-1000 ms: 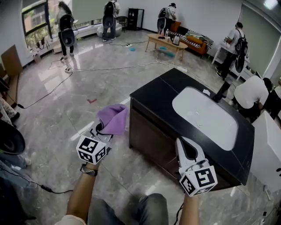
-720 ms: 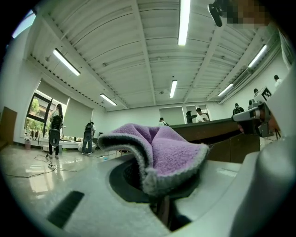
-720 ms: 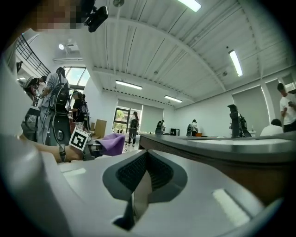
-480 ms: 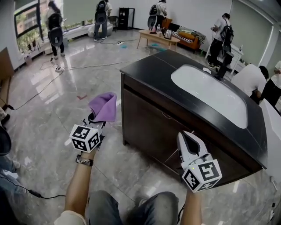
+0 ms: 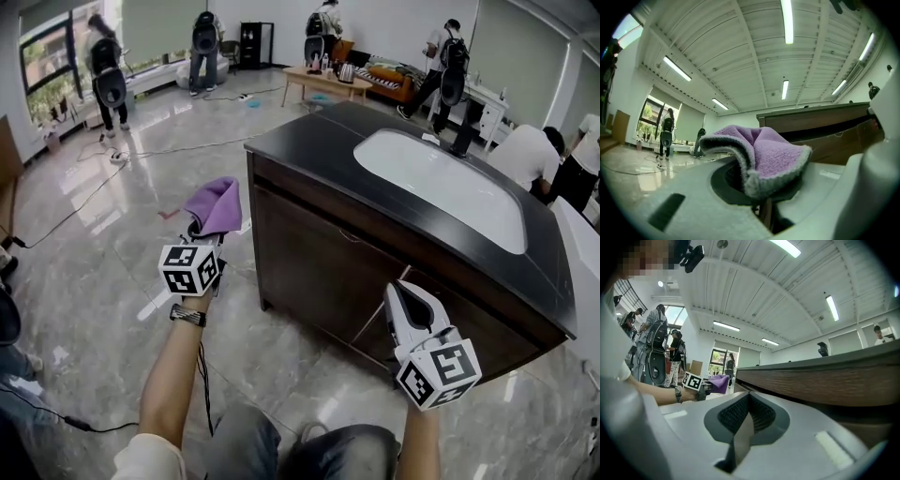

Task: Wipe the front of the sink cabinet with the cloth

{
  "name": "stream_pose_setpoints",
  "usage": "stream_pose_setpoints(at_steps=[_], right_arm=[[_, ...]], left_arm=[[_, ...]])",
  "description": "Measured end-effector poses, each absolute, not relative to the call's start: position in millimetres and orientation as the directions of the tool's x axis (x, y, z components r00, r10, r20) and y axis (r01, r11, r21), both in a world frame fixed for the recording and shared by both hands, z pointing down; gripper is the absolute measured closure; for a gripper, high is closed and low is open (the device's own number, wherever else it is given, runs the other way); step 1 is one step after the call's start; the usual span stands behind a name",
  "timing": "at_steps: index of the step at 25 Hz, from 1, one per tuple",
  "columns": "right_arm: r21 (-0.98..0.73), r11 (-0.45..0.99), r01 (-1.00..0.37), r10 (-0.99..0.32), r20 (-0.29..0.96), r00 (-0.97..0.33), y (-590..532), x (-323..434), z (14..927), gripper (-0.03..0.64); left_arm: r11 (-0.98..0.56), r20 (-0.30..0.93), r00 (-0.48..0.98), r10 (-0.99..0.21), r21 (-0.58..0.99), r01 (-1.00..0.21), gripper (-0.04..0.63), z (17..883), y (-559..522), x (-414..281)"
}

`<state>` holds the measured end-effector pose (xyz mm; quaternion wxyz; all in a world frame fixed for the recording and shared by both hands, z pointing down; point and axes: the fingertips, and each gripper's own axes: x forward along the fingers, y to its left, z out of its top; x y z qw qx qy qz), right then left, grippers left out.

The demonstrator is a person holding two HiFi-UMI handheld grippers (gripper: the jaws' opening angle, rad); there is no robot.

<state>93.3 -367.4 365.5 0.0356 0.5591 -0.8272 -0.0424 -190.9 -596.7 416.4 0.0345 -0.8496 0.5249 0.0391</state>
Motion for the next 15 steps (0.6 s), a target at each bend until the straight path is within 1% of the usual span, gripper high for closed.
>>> stream_pose_setpoints(at_steps=[4, 7, 10, 13, 15], right_arm=[[0.165, 0.357, -0.919, -0.934, 0.042, -0.355, -355.7, 102.0, 378.5, 0.609], [0.124, 0.325, -0.938, -0.946, 0.038, -0.322, -341.9, 116.8, 380.5, 0.609], [0.066, 0.282, -0.957, -0.959, 0.021, -0.282, -324.4, 132.4, 378.8, 0.609], [0.081, 0.229, -0.97, -0.973, 0.043, -0.226, -300.8, 147.4, 382.6, 0.609], [0.085, 0.196, -0.977, -0.98, 0.055, -0.192, -283.7, 158.8, 385.7, 0.609]], left_arm=[[-0.41, -0.092, 0.406, -0.909, 0.034, -0.911, 0.548, 424.3, -615.6, -191.8], [-0.384, -0.062, 0.381, -0.922, 0.053, -0.922, 0.548, 432.9, -625.2, -190.5], [-0.396, -0.035, 0.395, -0.918, 0.071, -0.915, 0.548, 438.2, -634.1, -180.9], [-0.42, -0.045, 0.418, -0.907, 0.113, -0.9, 0.549, 440.3, -637.1, -166.8], [-0.438, -0.055, 0.435, -0.899, 0.098, -0.894, 0.549, 440.2, -634.2, -153.3]])
